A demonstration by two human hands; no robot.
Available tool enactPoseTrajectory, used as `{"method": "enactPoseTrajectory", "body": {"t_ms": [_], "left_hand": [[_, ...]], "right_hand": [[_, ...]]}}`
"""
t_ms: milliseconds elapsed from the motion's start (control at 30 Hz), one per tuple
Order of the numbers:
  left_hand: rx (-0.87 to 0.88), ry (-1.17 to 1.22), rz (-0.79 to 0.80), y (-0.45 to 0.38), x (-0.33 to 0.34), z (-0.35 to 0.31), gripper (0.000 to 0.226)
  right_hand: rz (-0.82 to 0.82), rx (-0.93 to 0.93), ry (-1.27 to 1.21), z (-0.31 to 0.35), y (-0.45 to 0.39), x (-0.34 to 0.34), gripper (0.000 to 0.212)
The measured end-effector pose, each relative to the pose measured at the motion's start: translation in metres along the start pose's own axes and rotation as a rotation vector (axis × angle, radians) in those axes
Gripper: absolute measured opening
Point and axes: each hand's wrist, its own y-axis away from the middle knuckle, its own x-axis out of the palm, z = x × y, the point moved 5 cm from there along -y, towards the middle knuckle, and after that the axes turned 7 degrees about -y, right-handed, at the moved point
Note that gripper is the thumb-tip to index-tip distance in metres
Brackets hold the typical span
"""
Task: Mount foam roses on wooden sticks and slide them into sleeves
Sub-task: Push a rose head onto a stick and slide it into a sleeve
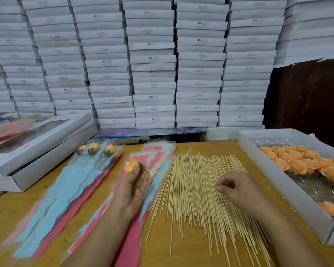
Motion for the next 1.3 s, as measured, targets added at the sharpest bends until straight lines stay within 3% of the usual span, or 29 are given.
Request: {"method": "enactPoseTrajectory", "body": {"t_ms": [200, 433, 533, 667, 833, 967, 1033, 1133, 1233, 1300], "left_hand": [[0.005, -0.029, 0.011, 0.0, -0.001, 0.001, 0.017], [0.007, -0.043, 0.008, 0.001, 0.0, 0.001, 0.013], [0.034, -0.095, -0.003, 0.0, 0.003, -0.003, 0.015], [0.152, -0.301, 0.005, 0.0, 0.007, -0.02, 0.043], [0.216, -0.522, -0.164, -0.005, 0.001, -0.052, 0.018], [0.216, -0.572, -0.266, -0.01, -0.003, -0.083, 0.011], [0.219, -0.594, -0.298, -0.012, -0.004, -0.095, 0.018], [0.2, -0.847, -0.398, -0.017, -0.022, -0.106, 0.014], [0.125, -1.374, -0.469, -0.024, -0.046, -0.102, 0.008], [0.005, -1.674, -0.468, -0.022, -0.057, -0.092, 0.032]], "right_hand": [[0.042, -0.024, 0.115, 0.0, 0.0, 0.003, 0.017], [0.076, -0.045, 0.195, 0.0, 0.001, 0.008, 0.036], [0.063, -0.044, 0.088, 0.005, 0.001, 0.005, 0.037], [0.03, -0.04, -0.079, 0.012, 0.002, 0.001, 0.035], [-0.07, 0.038, -0.344, 0.012, 0.001, -0.004, 0.021], [-0.124, 0.098, -0.521, 0.004, -0.001, -0.008, 0.022], [-0.139, 0.117, -0.609, 0.0, -0.003, -0.009, 0.021], [-0.155, 0.127, -0.699, -0.004, -0.004, -0.01, 0.019], [-0.166, 0.122, -0.713, -0.007, -0.005, -0.01, 0.018], [-0.167, 0.116, -0.717, -0.007, -0.005, -0.009, 0.017]]}}
